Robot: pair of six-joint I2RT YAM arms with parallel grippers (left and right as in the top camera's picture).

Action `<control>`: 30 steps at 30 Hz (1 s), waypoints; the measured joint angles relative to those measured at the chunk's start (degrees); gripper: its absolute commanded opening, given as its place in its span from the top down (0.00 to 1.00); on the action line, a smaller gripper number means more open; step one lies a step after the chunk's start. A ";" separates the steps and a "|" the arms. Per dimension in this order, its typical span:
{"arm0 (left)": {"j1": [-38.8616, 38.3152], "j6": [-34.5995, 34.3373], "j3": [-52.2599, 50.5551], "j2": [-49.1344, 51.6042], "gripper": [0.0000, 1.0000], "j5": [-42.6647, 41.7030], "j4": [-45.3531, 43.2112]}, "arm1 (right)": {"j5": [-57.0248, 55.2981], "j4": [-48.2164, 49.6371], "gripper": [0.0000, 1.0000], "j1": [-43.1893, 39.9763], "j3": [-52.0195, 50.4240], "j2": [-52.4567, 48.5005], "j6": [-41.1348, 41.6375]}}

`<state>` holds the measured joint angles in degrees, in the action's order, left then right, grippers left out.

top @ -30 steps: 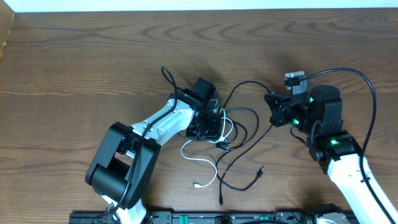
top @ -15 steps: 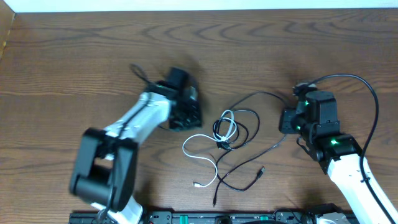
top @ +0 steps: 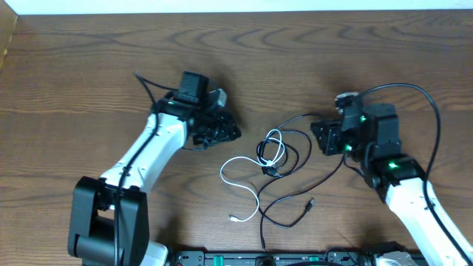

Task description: Untangle cables

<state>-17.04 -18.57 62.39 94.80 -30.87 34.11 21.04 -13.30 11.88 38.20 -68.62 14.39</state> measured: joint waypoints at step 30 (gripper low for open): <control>-13.55 0.37 0.17 14.64 0.93 3.98 -13.03 | 1.73 -0.79 0.66 0.85 0.00 -6.23 -0.42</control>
<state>-30.59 -18.20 62.57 109.45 -26.89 21.08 22.76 -14.09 12.73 38.20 -74.85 13.98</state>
